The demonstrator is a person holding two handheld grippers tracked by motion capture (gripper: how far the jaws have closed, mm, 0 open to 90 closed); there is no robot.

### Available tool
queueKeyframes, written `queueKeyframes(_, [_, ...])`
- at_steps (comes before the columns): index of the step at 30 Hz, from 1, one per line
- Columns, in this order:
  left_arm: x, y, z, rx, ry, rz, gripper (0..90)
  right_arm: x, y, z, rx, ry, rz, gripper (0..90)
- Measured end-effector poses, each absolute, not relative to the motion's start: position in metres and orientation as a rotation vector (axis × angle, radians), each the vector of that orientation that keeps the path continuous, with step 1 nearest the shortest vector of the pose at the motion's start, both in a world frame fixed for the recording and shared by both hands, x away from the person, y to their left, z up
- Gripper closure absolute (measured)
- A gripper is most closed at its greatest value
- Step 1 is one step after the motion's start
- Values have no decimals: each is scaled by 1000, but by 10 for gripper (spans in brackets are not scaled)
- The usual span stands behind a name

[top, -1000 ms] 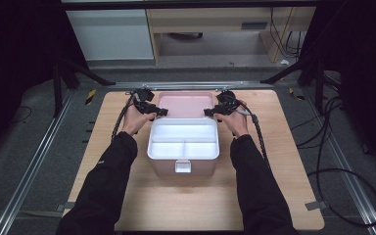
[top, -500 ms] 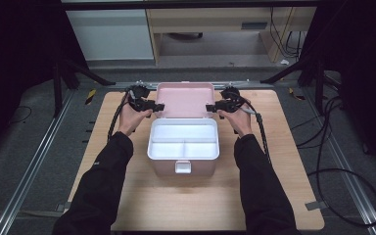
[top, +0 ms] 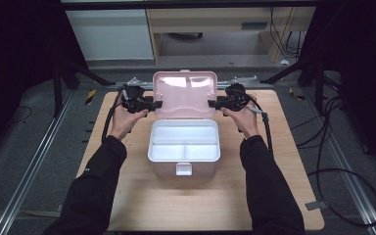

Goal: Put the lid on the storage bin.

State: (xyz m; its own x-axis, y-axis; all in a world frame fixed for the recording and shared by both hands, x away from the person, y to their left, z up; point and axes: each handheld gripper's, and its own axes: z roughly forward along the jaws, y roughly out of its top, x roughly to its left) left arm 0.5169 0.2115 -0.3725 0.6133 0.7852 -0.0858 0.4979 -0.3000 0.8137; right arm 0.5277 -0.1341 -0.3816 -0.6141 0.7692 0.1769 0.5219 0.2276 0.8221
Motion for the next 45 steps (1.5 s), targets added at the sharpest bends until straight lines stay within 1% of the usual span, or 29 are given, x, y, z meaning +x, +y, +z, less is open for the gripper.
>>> queueKeyframes(7, [509, 210, -364, 1964, 979, 445, 511, 519, -136, -370, 1177, 2219, 1334, 544])
queueKeyframes(11, [508, 211, -362, 1949, 967, 439, 513, 515, -138, -366, 1160, 2214, 1334, 548])
queueKeyframes(22, [505, 211, -359, 1952, 939, 459, 513, 512, -140, -362, 1129, 2205, 1351, 551])
queueKeyframes(27, [509, 211, -360, 1925, 946, 459, 513, 517, -142, -363, 1127, 2178, 1387, 561])
queueKeyframes(39, [517, 208, -362, 1926, 956, 458, 516, 526, -140, -373, 1151, 2182, 1365, 569])
queueKeyframes(40, [518, 207, -363, 1904, 947, 422, 543, 527, -139, -376, 1158, 2199, 1363, 567])
queueKeyframes(41, [519, 205, -363, 1908, 954, 432, 555, 529, -136, -380, 1155, 2205, 1348, 574])
queueKeyframes(42, [519, 204, -365, 1929, 960, 481, 587, 530, -134, -383, 1154, 2199, 1322, 593])
queueKeyframes(43, [522, 203, -368, 1942, 967, 473, 615, 531, -134, -385, 1181, 2181, 1340, 595])
queueKeyframes(45, [526, 202, -375, 1968, 963, 467, 595, 535, -134, -388, 1201, 2187, 1344, 596])
